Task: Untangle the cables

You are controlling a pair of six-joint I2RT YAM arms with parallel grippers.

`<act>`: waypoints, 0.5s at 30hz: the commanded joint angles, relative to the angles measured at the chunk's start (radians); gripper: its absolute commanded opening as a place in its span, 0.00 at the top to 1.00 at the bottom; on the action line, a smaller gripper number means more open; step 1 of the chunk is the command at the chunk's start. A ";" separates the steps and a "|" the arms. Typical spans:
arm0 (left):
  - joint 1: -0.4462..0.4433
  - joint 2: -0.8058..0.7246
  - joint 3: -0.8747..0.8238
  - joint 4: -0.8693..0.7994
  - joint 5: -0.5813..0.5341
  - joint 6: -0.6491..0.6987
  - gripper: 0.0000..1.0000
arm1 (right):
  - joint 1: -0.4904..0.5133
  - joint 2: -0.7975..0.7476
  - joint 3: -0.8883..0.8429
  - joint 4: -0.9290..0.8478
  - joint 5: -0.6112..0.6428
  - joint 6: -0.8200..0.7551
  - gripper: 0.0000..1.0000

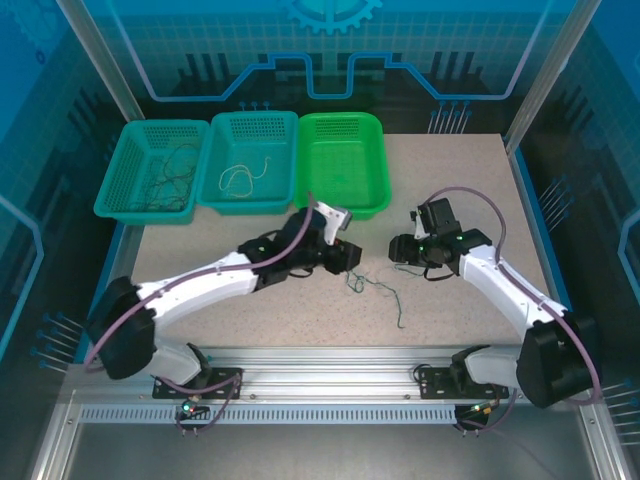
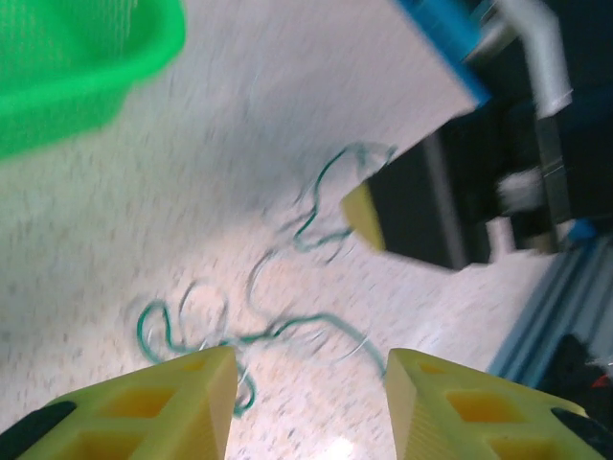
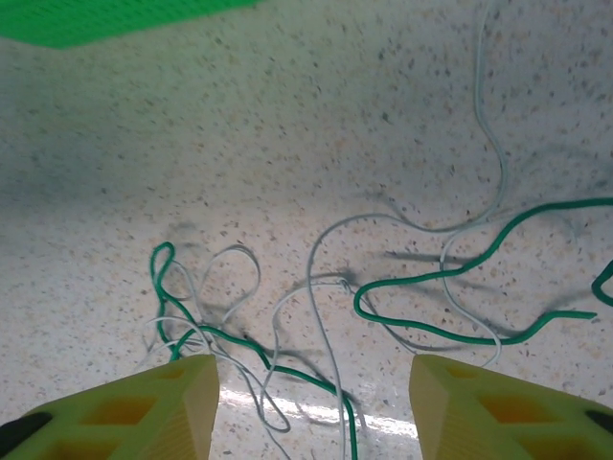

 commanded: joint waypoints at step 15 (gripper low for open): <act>0.000 0.424 0.206 -0.172 -0.079 -0.054 0.66 | 0.009 0.039 -0.031 -0.028 -0.002 0.012 0.46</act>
